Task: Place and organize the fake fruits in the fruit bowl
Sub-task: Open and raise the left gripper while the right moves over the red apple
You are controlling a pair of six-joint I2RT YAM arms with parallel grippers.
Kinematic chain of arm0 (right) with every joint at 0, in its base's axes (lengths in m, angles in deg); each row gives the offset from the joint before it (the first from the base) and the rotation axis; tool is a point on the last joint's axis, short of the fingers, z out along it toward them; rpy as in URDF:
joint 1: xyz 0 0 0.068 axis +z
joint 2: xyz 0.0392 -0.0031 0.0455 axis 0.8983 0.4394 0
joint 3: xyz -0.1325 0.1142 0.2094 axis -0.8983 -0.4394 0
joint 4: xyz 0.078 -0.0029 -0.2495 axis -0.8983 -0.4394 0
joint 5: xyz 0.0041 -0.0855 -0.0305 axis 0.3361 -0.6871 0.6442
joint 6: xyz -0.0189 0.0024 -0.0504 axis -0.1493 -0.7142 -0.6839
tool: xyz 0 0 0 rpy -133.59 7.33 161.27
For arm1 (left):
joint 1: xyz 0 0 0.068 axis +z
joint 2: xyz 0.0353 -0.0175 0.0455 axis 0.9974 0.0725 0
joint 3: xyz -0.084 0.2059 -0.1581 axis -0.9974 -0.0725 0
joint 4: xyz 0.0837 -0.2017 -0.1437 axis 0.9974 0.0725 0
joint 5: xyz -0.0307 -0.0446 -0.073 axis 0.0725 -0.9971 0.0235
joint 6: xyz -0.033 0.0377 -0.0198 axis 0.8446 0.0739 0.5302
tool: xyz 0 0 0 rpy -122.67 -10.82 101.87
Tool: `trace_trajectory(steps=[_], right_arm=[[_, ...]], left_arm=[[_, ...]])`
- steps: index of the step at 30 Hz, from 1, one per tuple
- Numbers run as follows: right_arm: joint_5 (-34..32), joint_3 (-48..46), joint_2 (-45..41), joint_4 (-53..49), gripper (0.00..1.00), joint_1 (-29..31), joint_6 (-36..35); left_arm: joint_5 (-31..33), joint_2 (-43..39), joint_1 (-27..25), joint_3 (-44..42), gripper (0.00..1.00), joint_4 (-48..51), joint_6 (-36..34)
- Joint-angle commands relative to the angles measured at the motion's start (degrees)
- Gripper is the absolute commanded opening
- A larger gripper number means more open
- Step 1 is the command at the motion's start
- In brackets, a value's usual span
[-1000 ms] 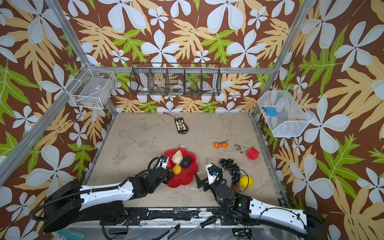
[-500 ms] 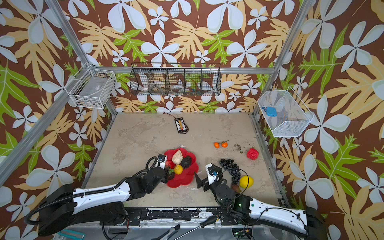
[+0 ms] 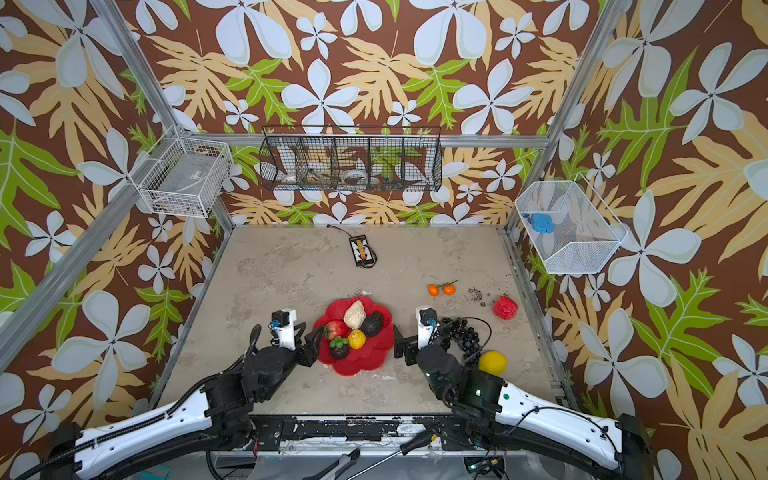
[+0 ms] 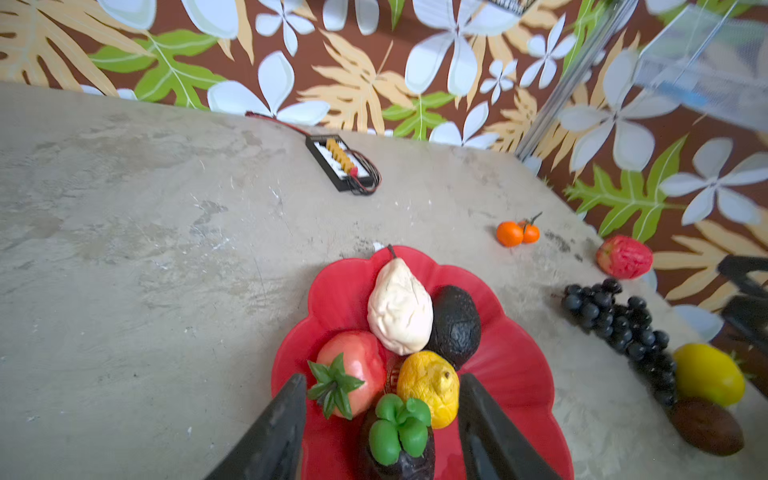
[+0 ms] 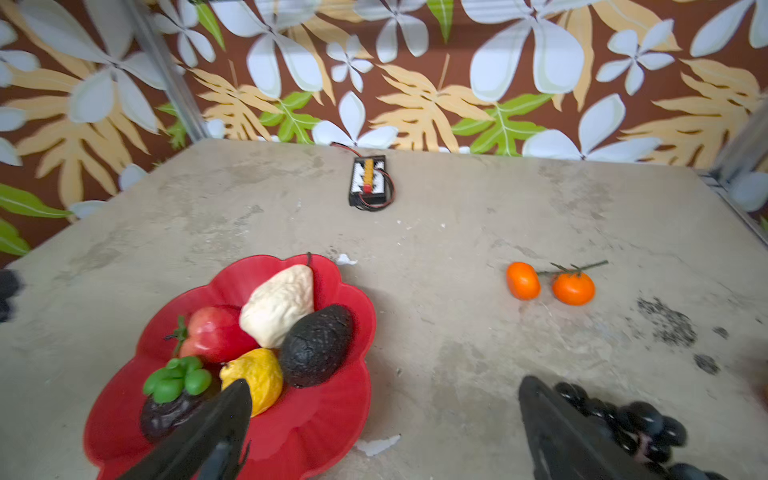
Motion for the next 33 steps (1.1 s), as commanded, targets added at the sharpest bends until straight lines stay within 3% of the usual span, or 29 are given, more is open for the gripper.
trace_trajectory(steps=[1,7,10,20,24,33], right_arm=[[3.27,4.92,3.85,-14.44,0.99,-4.53,6.78],[8.93,9.57,7.4,-19.43,0.98,-16.91,6.3],[11.52,10.05,7.84,-19.56,0.98,-26.06,4.64],[16.94,4.61,13.08,-6.52,1.0,-55.97,2.7],[16.03,3.84,17.38,-0.5,1.0,-59.69,1.68],[7.69,6.72,28.94,5.45,0.99,-61.28,0.78]], left_arm=[[5.37,-7.65,0.07,-1.77,0.67,3.62,1.59],[7.0,-17.07,0.1,-5.64,0.73,8.03,0.33],[3.74,-19.33,0.12,-7.6,0.73,6.33,-1.27],[2.25,-19.56,0.07,-8.93,0.76,4.45,-2.74],[1.77,-20.52,0.11,-8.77,0.77,5.0,-2.66],[1.04,-22.81,0.09,-8.76,0.79,6.08,-2.2]])
